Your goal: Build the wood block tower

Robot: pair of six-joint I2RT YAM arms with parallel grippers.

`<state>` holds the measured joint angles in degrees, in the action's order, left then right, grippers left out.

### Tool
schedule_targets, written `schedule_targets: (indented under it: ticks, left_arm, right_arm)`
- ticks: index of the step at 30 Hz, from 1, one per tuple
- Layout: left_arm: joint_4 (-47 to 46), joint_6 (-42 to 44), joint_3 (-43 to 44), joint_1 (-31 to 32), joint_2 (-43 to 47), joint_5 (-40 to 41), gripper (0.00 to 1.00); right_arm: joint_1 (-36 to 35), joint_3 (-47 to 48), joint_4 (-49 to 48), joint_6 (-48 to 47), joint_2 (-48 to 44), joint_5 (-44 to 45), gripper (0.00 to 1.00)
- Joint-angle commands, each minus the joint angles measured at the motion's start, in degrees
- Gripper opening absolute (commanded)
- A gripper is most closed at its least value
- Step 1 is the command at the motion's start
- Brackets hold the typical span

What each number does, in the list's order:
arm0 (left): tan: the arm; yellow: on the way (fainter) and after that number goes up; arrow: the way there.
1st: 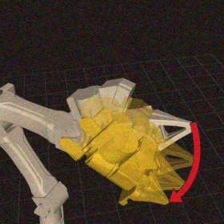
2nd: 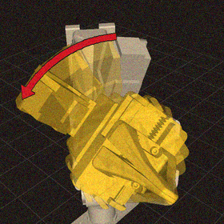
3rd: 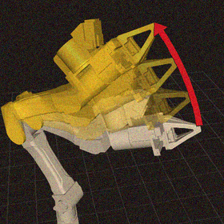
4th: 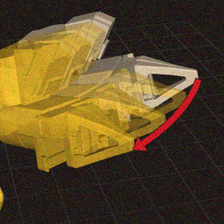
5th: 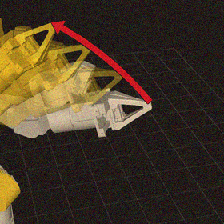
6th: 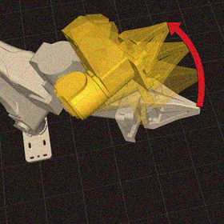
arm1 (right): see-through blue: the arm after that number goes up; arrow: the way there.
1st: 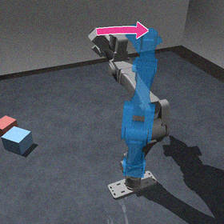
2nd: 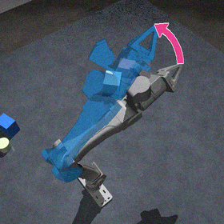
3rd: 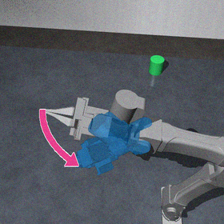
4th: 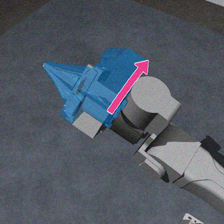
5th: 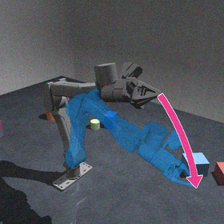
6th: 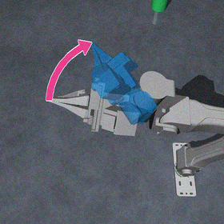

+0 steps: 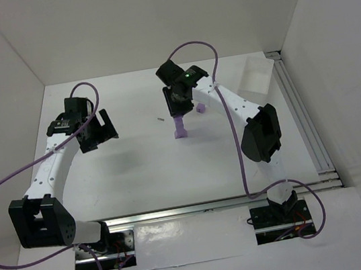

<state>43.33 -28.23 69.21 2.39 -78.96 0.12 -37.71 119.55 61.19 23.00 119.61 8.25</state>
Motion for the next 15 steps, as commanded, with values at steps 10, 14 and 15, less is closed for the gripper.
schedule_targets:
  ticks: [10,14,15]
  left_arm:
    - [-0.5,1.0,0.4,-0.3,1.3,-0.2,0.98]
    - [-0.5,1.0,-0.1,-0.3,1.3,-0.2,0.98]
    - [-0.5,1.0,-0.1,-0.3,1.3,-0.2,0.98]
  right_arm:
    - [0.1,-0.5,0.2,-1.3,1.0,-0.7,0.30]
    - [0.1,-0.5,0.2,-1.3,1.0,-0.7,0.30]
    - [0.1,-0.5,0.2,-1.3,1.0,-0.7,0.30]
